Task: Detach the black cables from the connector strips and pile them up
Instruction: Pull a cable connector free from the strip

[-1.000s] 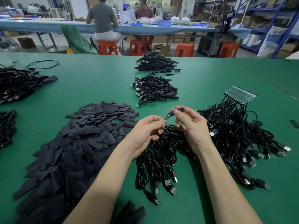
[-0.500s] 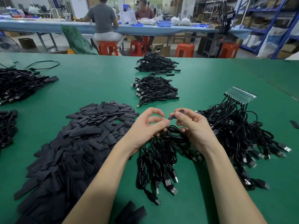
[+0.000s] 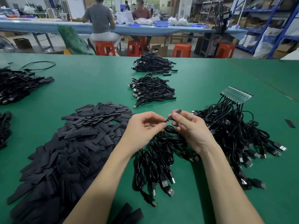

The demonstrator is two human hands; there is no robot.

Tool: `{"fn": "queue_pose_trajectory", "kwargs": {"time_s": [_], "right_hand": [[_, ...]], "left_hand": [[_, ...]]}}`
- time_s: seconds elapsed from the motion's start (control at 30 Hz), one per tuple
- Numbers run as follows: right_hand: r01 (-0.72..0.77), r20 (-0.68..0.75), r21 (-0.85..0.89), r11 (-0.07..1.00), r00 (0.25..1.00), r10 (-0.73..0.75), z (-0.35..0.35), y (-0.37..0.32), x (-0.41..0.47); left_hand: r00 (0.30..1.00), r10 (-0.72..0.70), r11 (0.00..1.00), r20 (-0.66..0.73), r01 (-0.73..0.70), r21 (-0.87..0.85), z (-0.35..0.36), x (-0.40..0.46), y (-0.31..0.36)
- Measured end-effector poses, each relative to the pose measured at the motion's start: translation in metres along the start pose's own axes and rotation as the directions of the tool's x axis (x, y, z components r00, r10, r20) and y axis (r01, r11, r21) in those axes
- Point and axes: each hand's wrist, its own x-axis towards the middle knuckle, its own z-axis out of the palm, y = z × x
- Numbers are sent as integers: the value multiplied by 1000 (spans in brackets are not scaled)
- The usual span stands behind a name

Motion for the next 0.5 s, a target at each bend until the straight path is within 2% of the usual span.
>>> {"fn": "queue_pose_trajectory", "kwargs": {"time_s": [0.13, 0.27, 0.4, 0.5], "right_hand": [[-1, 14, -58, 998, 1000, 2, -1, 1, 1], [5, 63, -35, 999, 998, -3, 0, 2, 2], [7, 112, -88, 996, 994, 3, 1, 4, 3], [51, 109, -85, 995, 993, -42, 2, 3, 2]], "left_hand": [[1000, 3, 1000, -3, -3, 2, 1, -1, 1], [1000, 16, 998, -19, -17, -59, 3, 0, 2], [999, 11, 995, -34, -14, -104, 2, 0, 1], [999, 7, 991, -38, -12, -132, 4, 0, 0]]}}
